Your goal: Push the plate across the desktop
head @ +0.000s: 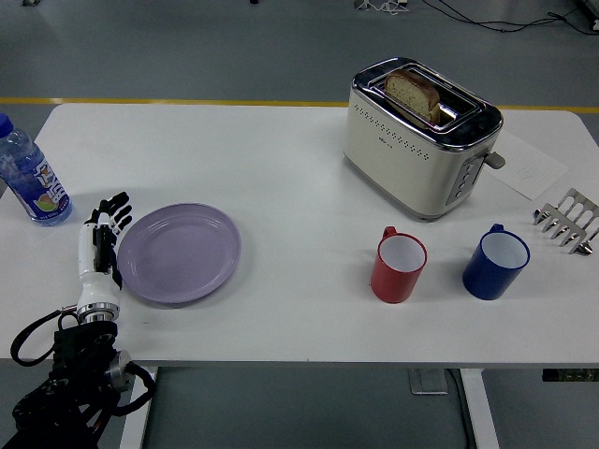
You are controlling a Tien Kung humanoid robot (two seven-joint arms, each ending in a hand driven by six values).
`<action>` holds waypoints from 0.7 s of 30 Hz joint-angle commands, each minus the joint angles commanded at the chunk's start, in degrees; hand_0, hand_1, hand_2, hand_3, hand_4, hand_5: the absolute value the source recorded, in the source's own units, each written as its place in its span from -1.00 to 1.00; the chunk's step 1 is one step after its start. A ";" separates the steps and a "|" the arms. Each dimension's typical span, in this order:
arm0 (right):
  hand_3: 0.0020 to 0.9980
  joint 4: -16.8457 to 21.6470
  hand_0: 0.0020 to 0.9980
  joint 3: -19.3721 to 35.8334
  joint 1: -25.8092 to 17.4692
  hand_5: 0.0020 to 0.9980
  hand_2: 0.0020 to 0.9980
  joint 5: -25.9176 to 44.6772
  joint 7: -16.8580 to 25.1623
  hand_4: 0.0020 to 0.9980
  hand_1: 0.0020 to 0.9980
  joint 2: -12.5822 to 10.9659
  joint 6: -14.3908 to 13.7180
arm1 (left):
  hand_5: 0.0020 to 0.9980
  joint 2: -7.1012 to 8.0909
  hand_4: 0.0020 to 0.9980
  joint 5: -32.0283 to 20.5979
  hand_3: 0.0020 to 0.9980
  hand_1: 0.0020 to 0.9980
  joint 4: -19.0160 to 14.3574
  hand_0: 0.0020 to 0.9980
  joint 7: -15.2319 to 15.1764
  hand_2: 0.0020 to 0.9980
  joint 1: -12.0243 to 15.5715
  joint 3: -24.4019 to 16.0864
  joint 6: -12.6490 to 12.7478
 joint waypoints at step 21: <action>0.19 0.00 0.23 0.10 -0.29 -0.32 0.28 -0.41 -0.07 -0.17 0.11 -0.03 0.10 | 0.97 -1.16 -0.10 -5.10 0.40 0.59 -1.85 0.54 0.00 0.60 -3.16 10.94 0.15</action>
